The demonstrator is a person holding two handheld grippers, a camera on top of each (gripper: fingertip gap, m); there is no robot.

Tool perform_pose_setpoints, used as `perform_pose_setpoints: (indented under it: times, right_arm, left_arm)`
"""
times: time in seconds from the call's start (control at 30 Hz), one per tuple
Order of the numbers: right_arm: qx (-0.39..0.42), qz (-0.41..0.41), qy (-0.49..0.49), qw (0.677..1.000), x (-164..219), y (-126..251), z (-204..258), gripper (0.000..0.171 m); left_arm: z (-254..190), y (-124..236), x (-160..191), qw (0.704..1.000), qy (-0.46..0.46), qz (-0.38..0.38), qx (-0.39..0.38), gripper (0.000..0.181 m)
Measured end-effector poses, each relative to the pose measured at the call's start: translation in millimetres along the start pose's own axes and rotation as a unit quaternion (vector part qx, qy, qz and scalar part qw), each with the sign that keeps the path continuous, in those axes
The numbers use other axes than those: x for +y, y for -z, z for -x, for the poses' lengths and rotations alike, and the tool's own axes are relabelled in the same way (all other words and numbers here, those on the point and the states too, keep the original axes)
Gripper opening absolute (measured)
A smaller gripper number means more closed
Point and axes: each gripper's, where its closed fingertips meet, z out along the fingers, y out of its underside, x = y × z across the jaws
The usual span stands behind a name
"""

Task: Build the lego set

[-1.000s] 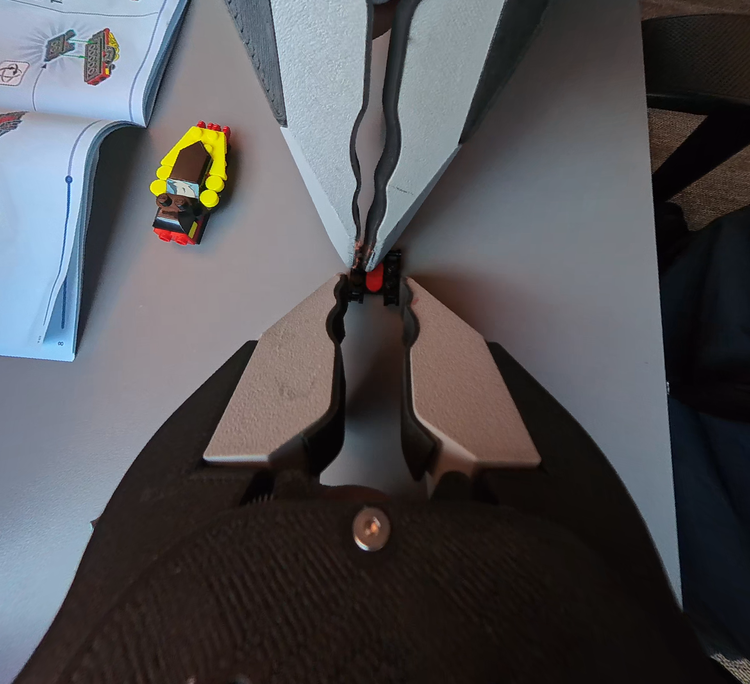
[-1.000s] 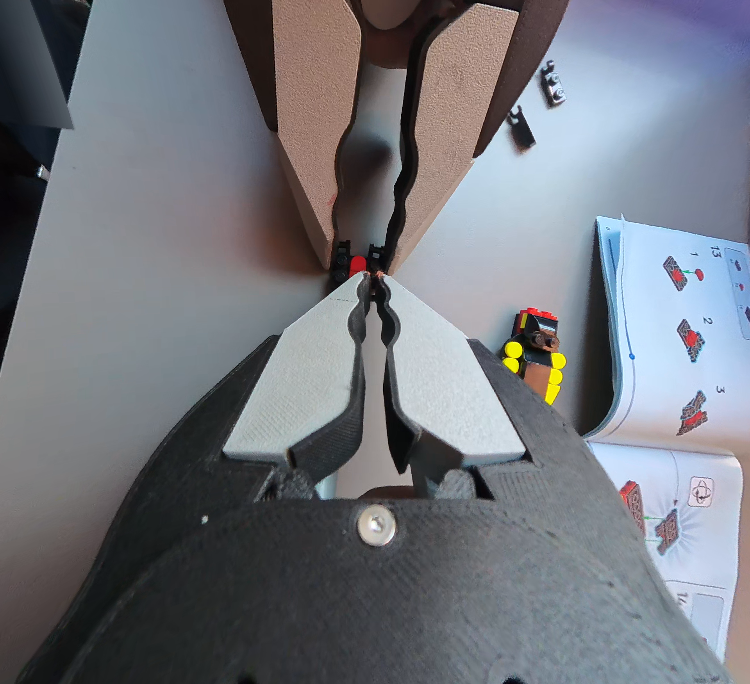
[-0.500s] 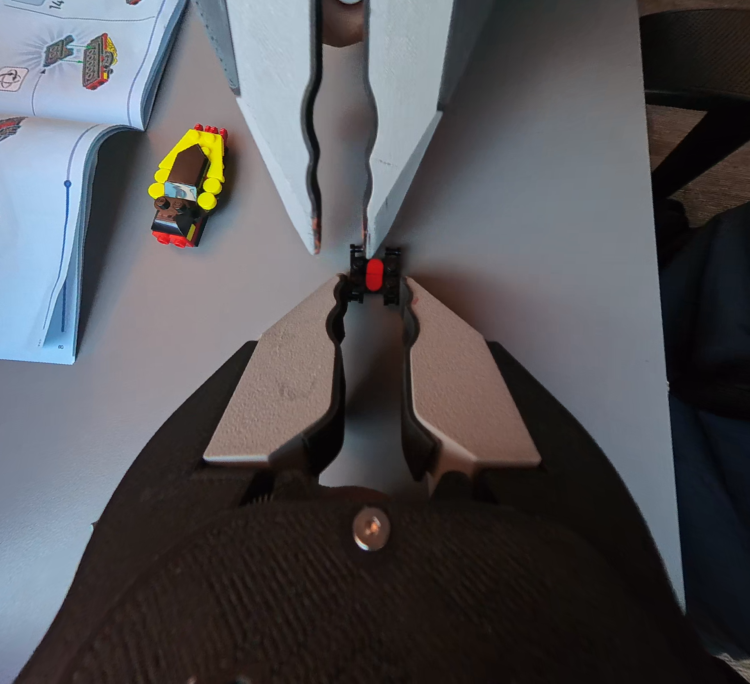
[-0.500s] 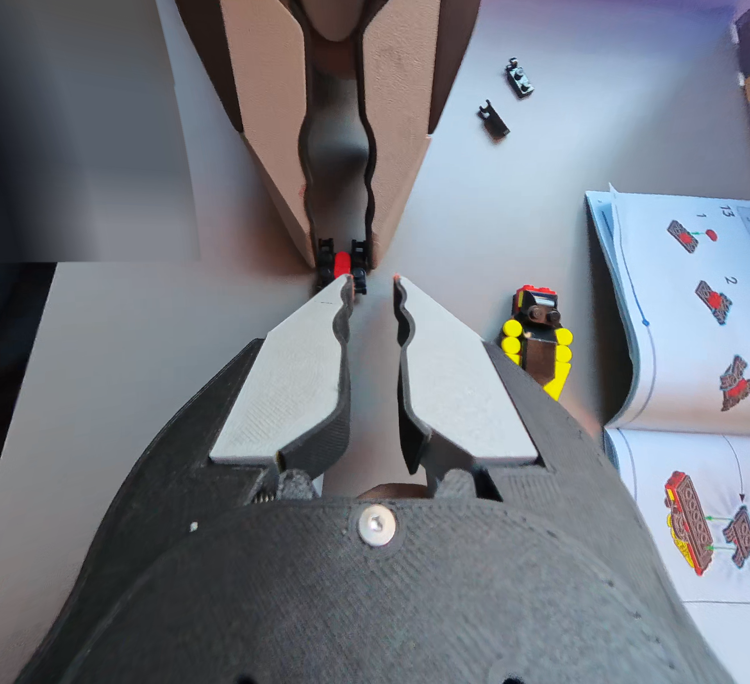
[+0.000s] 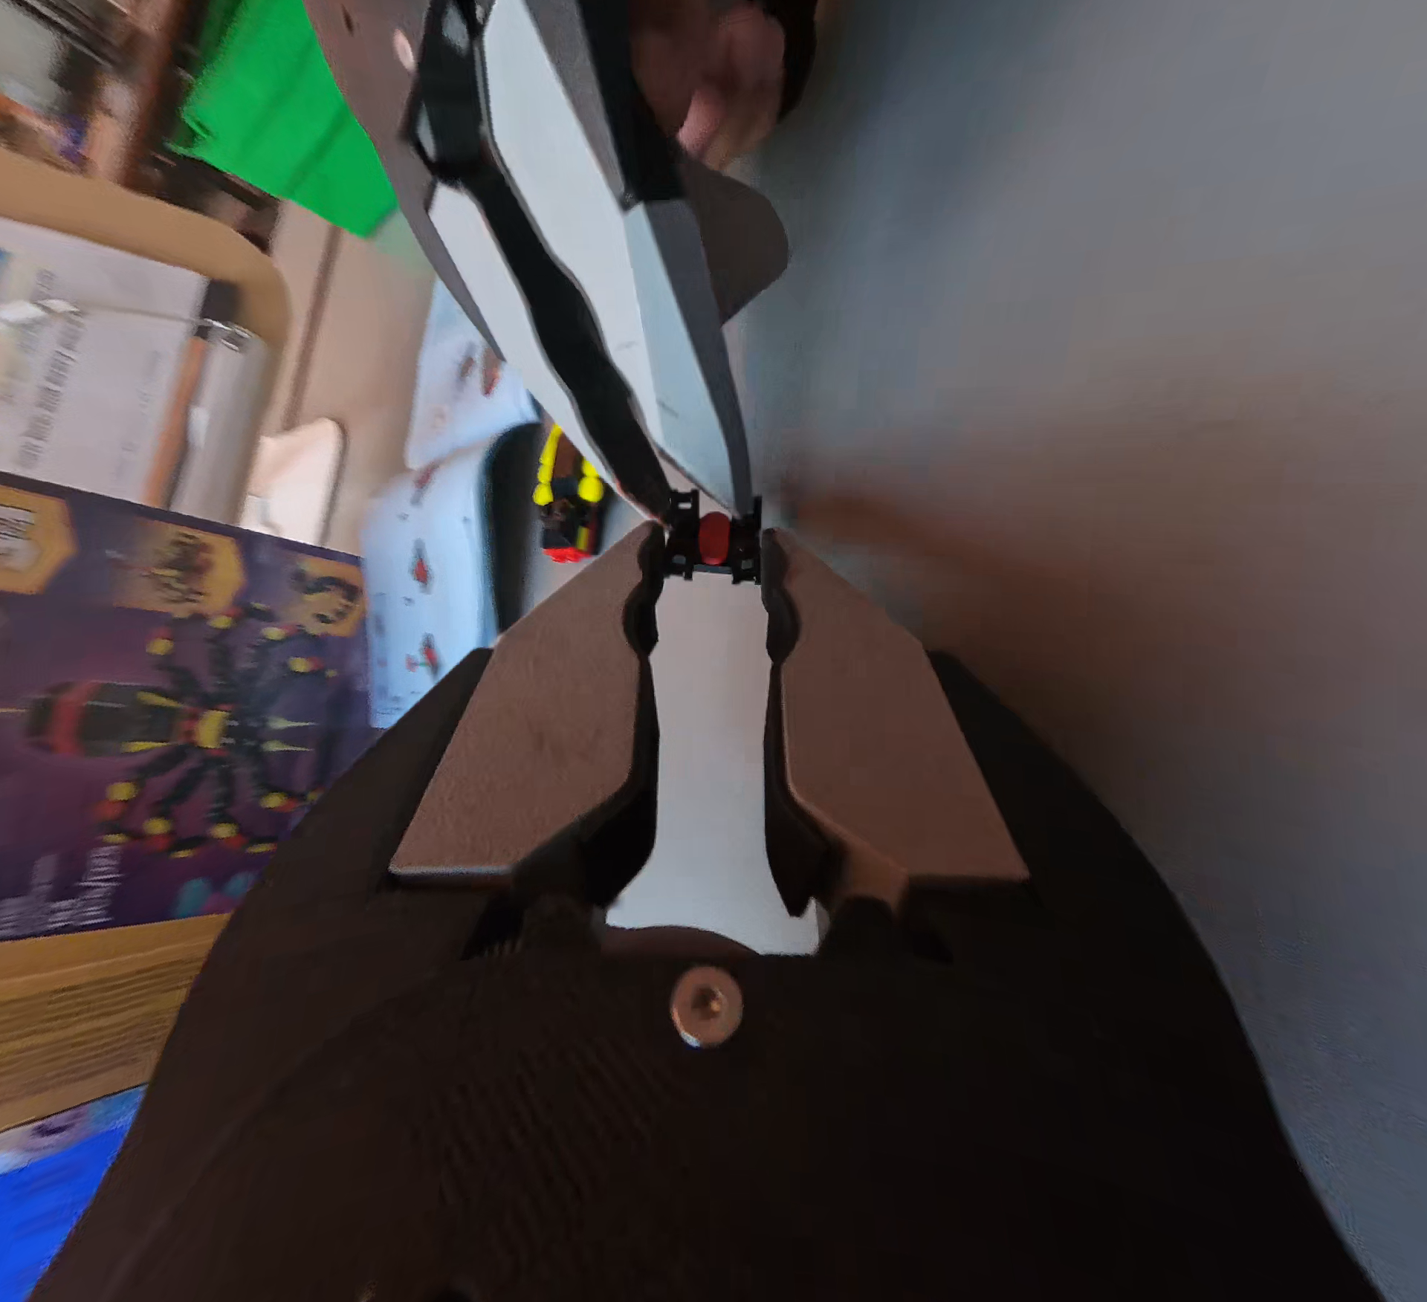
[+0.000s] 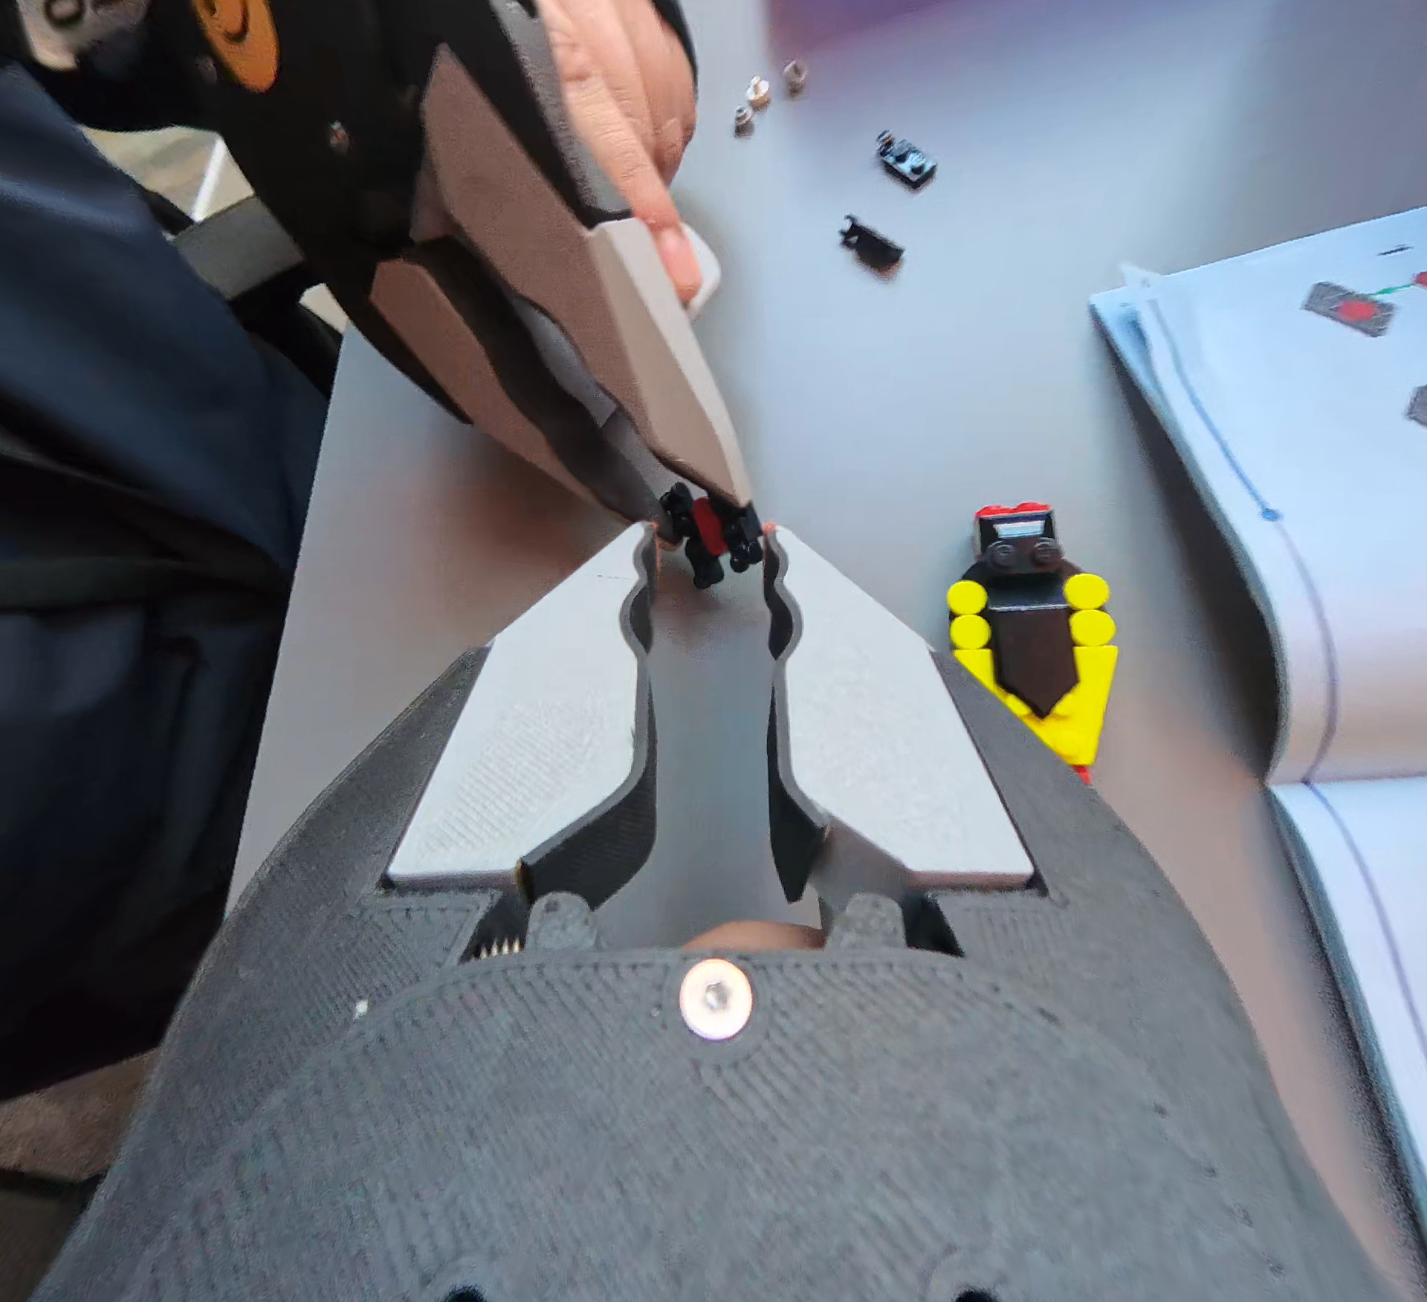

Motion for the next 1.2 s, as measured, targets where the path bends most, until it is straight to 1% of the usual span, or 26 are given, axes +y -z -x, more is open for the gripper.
perform_pose_setpoints:
  times: [0.03, 0.13, 0.2, 0.27, 0.4, 0.43, 0.47, 0.5, 0.63, 0.73, 0.87, 1.0, 1.07, 1.2]
  right_arm:
    - [0.005, -0.005, 0.003, 1.0, -2.0, 0.9, -1.1, 0.022]
    - [0.015, -0.022, 0.016, 1.0, -9.0, 5.3, -0.2, 0.016]
    - [0.024, -0.022, 0.029, 0.999, -10.0, 5.6, -1.0, 0.012]
    - [0.035, -0.024, 0.049, 0.998, -10.5, 4.2, -1.9, 0.013]
    - [0.059, -0.045, 0.098, 0.992, -19.2, 10.1, -1.4, 0.011]
    - [0.066, -0.056, 0.11, 0.99, -23.3, 13.1, -0.2, 0.01]
    - [0.074, -0.065, 0.122, 0.988, -26.9, 16.0, 0.3, 0.005]
    - [0.088, -0.071, 0.133, 0.985, -29.5, 18.5, -1.0, 0.005]
    - [0.117, -0.075, 0.168, 0.976, -30.7, 18.0, -1.5, 0.005]
    - [0.141, -0.063, 0.198, 0.968, -26.8, 14.4, -5.2, 0.005]
    - [0.177, -0.078, 0.267, 0.944, -31.7, 16.3, -2.5, 0.005]
    - [0.199, -0.097, 0.305, 0.926, -38.8, 19.3, 1.3, 0.005]
    - [0.214, -0.098, 0.318, 0.918, -40.2, 20.9, -0.2, 0.005]
    - [0.204, -0.092, 0.334, 0.916, -37.1, 15.8, 4.9, 0.005]
  left_arm:
    - [4.4, 1.5, -3.0, 0.999, -0.024, -0.004, -0.024, 0.023]
    - [14.7, 8.0, -10.9, 0.991, -0.098, -0.006, -0.09, 0.023]
    - [14.2, 8.3, -11.0, 0.989, -0.112, -0.006, -0.093, 0.023]
    - [16.3, 9.2, -9.3, 0.986, -0.131, -0.005, -0.103, 0.023]
    - [23.6, 13.8, -13.6, 0.978, -0.156, -0.021, -0.14, 0.023]
    - [26.8, 16.3, -16.4, 0.976, -0.151, -0.031, -0.151, 0.022]
    - [29.5, 19.4, -20.4, 0.976, -0.142, -0.046, -0.16, 0.019]
    - [31.1, 22.2, -24.0, 0.977, -0.127, -0.063, -0.161, 0.019]
    - [37.3, 25.1, -25.6, 0.986, -0.028, -0.098, -0.129, 0.016]
    - [48.0, 29.5, -22.8, 0.985, 0.036, -0.121, -0.12, 0.026]
    - [49.0, 33.0, -20.8, 0.983, 0.101, -0.14, -0.066, 0.027]
    - [38.6, 33.6, -24.3, 0.981, 0.113, -0.155, -0.018, 0.023]
    - [35.6, 32.3, -24.2, 0.983, 0.101, -0.15, -0.017, 0.02]
    - [33.0, 28.8, -21.8, 0.987, 0.085, -0.137, -0.023, 0.017]
